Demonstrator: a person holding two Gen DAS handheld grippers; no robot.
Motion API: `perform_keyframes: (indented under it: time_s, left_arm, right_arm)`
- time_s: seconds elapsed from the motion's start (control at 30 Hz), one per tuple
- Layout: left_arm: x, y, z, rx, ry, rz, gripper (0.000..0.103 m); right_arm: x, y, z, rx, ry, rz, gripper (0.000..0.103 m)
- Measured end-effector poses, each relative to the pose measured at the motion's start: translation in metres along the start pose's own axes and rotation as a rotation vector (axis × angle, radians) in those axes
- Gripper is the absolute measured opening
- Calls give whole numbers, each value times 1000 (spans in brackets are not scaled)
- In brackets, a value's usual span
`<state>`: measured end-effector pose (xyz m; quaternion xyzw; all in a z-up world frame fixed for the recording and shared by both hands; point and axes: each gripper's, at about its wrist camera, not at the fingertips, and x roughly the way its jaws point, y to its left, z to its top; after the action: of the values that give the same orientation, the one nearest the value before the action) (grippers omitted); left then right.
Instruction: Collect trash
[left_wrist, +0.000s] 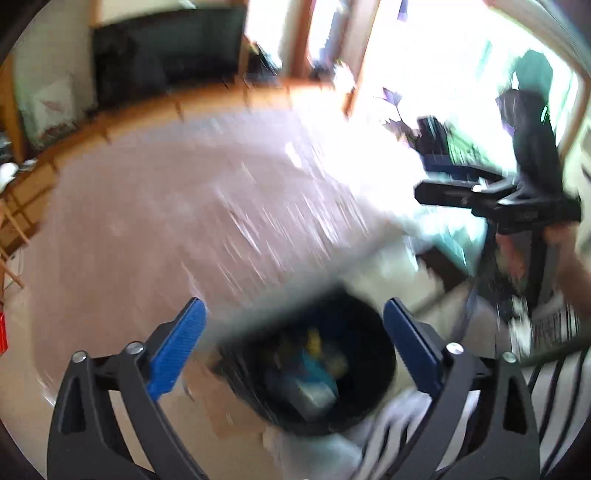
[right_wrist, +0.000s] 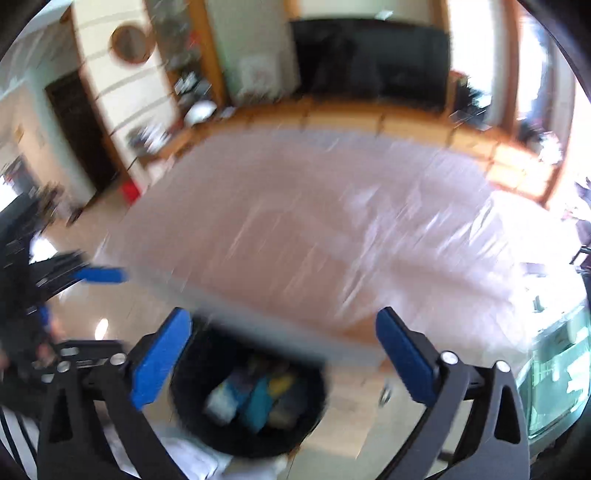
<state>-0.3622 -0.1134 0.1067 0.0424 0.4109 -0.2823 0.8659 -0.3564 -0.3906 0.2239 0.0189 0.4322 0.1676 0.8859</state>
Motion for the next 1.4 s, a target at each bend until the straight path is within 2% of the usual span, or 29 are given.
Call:
perform_keyframes:
  time_s: [0.1, 0.13, 0.2, 0.3, 0.4, 0.5, 0.63, 0.73, 0.93, 1.17, 1.4]
  left_arm:
    - [-1, 41, 34, -103, -123, 129, 101]
    - [5, 59, 49, -151, -155, 206, 101]
    - [24, 94, 70, -224, -168, 298, 101]
    - [52, 136, 89, -301, -171, 384, 101]
    - [83, 173, 107, -331, -130, 450, 101]
    - [114, 196, 126, -339, -92, 474, 101]
    - [137, 217, 135, -338, -53, 498, 101]
    - [151, 228, 134, -336, -22, 486, 101]
    - [170, 245, 136, -340, 19, 479, 101]
    - [185, 255, 136, -353, 68, 467, 101]
    - [188, 254, 138, -348, 77, 477, 102]
  right_arm:
    - [21, -34, 43, 43, -57, -145, 99]
    - [32, -45, 56, 38, -87, -201, 99]
    - [61, -66, 76, 30, -84, -293, 99]
    - [110, -102, 98, 94, -10, -343, 99]
    - [145, -128, 110, 160, 25, -391, 99]
    - [171, -141, 121, 134, 30, -454, 99]
    - [198, -161, 131, 171, 77, -460, 99]
    - [208, -173, 131, 194, 99, -462, 99]
    - [214, -184, 119, 225, 115, -454, 99]
    - [216, -196, 120, 276, 101, -408, 99]
    - [216, -196, 120, 276, 101, -407, 99]
